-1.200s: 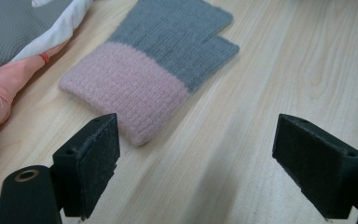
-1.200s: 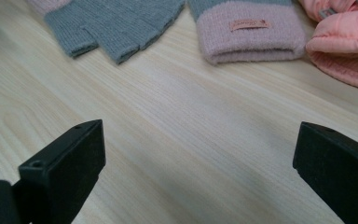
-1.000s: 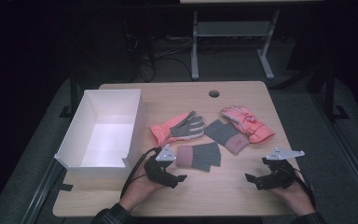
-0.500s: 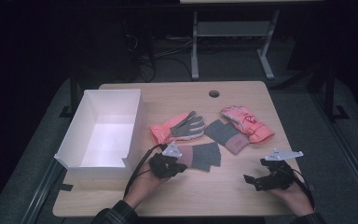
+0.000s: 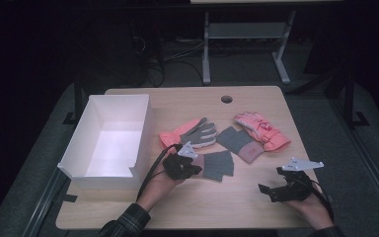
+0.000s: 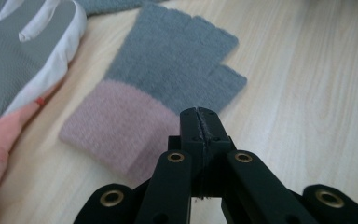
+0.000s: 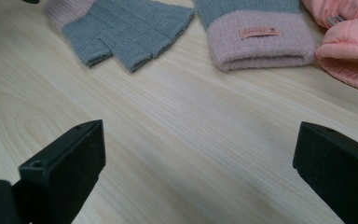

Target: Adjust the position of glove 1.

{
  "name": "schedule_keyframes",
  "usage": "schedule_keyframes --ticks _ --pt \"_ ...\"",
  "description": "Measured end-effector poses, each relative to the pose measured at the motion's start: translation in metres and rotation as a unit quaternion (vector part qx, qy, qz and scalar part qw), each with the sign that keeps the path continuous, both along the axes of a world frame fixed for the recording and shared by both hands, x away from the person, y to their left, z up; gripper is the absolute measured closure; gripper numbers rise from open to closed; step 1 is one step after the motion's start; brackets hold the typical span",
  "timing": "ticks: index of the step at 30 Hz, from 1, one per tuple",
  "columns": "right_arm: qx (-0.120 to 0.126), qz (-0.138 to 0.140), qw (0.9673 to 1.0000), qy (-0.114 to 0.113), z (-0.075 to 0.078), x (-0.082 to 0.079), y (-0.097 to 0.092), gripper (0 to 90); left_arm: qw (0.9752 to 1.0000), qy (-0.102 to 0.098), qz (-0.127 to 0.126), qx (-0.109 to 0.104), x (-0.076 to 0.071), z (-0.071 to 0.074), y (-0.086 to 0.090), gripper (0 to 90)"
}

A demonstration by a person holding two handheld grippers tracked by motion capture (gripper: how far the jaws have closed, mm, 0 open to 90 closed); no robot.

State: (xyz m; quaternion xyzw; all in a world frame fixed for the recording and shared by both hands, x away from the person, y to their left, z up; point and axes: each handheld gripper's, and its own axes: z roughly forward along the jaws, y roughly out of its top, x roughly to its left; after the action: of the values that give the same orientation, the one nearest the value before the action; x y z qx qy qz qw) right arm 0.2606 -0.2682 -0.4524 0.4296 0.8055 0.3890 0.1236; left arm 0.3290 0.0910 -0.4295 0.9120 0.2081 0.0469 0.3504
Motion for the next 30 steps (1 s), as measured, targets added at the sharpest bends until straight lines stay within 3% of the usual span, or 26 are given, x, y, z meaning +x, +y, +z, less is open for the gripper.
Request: schedule_keyframes --ticks 14,30 --pt "0.001 0.003 1.0000 0.002 -0.002 0.000 0.000 2.1 0.9999 -0.012 -0.003 -0.004 0.027 0.003 -0.015 89.9" --pt "0.003 0.000 1.0000 0.002 -0.003 0.000 -0.001 2.1 0.9997 -0.005 0.023 0.005 0.066 -0.010 -0.026 89.9"
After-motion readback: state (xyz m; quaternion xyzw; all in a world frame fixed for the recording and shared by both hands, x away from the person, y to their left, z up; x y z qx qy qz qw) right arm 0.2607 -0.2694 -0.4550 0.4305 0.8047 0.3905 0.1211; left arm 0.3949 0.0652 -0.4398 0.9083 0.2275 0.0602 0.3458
